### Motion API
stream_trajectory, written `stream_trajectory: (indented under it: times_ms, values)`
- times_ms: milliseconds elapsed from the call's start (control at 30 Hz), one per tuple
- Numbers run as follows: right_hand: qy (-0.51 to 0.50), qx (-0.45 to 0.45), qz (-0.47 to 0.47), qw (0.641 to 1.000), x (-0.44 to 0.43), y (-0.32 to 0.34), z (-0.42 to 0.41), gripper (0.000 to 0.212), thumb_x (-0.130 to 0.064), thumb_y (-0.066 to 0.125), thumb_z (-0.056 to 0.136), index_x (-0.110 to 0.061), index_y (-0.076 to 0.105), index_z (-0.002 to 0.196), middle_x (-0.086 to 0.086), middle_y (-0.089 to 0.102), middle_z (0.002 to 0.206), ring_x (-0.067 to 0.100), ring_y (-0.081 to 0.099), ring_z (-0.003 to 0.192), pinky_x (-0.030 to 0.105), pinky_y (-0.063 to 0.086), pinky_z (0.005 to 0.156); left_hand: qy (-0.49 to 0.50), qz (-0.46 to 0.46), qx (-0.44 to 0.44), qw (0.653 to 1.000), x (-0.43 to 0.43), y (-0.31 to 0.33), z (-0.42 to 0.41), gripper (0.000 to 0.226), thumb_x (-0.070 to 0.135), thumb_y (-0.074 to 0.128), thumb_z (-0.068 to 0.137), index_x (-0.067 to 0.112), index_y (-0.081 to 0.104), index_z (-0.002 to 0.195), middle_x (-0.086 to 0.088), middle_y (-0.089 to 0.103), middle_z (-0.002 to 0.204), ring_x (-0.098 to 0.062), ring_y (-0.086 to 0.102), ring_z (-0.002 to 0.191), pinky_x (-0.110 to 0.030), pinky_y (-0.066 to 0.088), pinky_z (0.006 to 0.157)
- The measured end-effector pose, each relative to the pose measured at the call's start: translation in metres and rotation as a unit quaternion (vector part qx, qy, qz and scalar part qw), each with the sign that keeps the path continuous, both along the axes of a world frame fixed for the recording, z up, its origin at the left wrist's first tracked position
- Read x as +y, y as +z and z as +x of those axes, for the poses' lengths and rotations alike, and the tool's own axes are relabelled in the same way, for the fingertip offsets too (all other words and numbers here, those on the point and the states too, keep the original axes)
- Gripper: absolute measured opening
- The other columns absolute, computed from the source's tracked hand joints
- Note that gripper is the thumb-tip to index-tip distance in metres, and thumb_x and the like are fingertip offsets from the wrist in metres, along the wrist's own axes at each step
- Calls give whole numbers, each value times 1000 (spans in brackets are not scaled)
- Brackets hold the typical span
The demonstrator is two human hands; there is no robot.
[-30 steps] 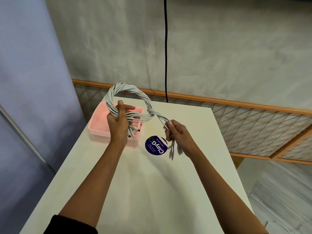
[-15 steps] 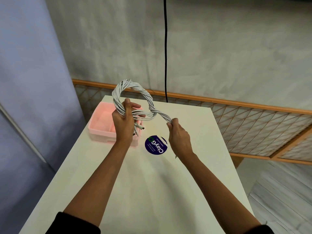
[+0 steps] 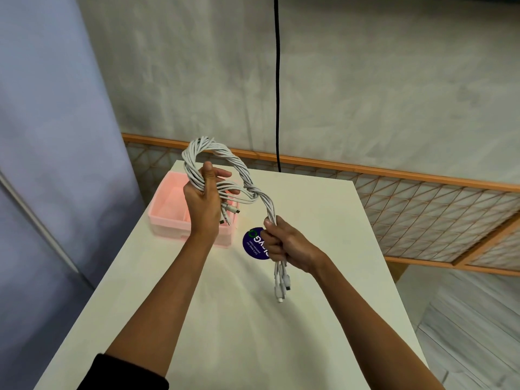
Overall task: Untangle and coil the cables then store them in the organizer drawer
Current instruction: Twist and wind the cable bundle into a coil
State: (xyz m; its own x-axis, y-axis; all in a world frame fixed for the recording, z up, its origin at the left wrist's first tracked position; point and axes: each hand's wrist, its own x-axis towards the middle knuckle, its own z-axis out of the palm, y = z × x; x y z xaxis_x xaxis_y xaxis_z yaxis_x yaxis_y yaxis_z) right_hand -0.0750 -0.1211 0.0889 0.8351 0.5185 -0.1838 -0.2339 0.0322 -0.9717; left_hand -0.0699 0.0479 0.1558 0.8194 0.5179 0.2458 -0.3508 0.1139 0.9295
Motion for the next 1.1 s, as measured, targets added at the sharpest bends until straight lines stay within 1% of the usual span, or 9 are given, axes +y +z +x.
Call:
stream_trajectory:
  times_ms: [133,233,333,433,533,667,733,900,1100]
  values:
    - [21,-103,-215,971,4,4,-6,40,-39,30,103,-9,39,78,9,38,70,16,40,67,21,44,67,-14,13,-2,1000,2,-3,-1,38,27,39,102,12,64,78,17,69,63,-4,67,56,-14,51,51]
    - [55,-124,-408,903,4,8,-4,40,-45,30,100,-10,46,91,4,47,96,17,46,93,32,42,86,-35,42,-8,998,0,-6,-5,37,26,40,102,16,64,75,15,69,62,-5,67,54,-15,51,50]
    - [101,-133,-501,849,4,11,1,29,-36,32,102,-13,48,95,11,43,104,23,45,95,35,39,81,-57,58,-4,997,-5,-12,-9,37,25,42,101,17,65,74,14,69,61,-5,66,54,-16,52,51]
    - [77,-81,-414,903,4,8,2,27,-23,41,101,-4,55,87,11,55,81,19,57,69,33,46,73,-69,49,-10,996,-7,-13,-10,40,25,41,102,12,66,73,13,68,59,-5,65,52,-16,51,50]
    - [-24,-79,-305,949,4,-1,4,19,-11,55,94,-2,67,84,21,68,84,24,66,72,32,53,79,-90,23,1,996,-12,-14,-11,44,25,40,102,10,64,68,9,67,56,-6,65,52,-17,51,51]
    - [-236,-131,-238,933,7,-8,11,15,-20,72,80,-5,73,84,15,73,82,28,69,78,45,56,75,-151,-54,36,986,-19,-24,-16,48,31,39,101,10,60,63,2,64,54,-15,66,50,-24,53,53]
    - [-292,-116,-141,939,8,-6,11,15,-8,70,83,3,71,92,19,73,88,27,70,79,41,57,72,-170,-108,60,978,-18,-27,-17,49,31,39,101,9,57,62,2,63,52,-14,65,49,-24,54,54]
    - [-341,-138,26,929,14,4,7,20,5,61,85,-7,73,97,7,74,92,18,69,88,25,55,82,-226,-166,125,952,-12,-34,-19,46,30,35,103,6,49,66,-18,60,67,-6,51,31,-13,27,36]
    - [-313,12,236,920,17,11,11,31,17,46,87,-1,70,84,6,73,74,14,71,71,22,58,71,-286,-176,167,927,-16,-47,-16,28,18,43,99,5,57,78,-3,67,66,-5,30,30,-24,35,47]
